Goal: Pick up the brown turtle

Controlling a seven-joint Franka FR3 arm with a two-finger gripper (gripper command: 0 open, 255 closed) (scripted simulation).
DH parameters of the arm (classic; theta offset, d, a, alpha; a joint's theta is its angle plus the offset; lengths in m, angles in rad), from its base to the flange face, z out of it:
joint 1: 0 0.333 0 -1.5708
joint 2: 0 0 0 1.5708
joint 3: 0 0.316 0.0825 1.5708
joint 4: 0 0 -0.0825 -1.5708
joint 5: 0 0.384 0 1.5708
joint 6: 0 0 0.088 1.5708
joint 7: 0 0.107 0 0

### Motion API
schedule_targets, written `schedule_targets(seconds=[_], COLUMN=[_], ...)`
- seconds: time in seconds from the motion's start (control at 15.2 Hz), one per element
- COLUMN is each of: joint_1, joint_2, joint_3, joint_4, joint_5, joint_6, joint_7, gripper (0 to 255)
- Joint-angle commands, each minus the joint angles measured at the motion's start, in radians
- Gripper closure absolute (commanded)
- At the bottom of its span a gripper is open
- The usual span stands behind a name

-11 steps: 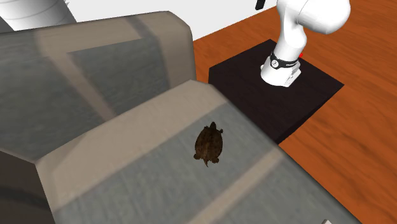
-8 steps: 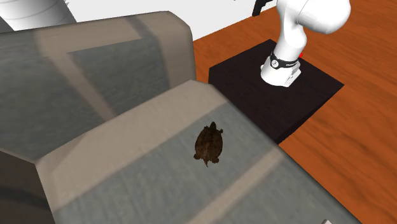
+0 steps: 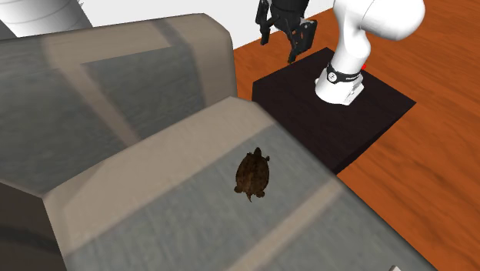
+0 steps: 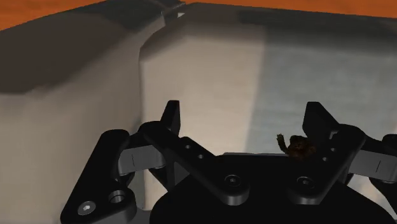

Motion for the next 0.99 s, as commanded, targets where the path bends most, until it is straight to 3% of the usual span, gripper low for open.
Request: schedule_targets(seconds=[0.0, 0.53, 0.92], joint_1=[0.023, 0.119, 0.196], joint_2=[0.041, 0.282, 0.488], joint_3=[-0.007, -0.03, -0.035], joint_4=[-0.014, -0.031, 0.008], joint_5=[0.002, 0.033, 0.1], joint_6=[0.082, 0.427, 0.655], joint_7=[-0.041, -0.21, -0.365], gripper=[0, 0, 0])
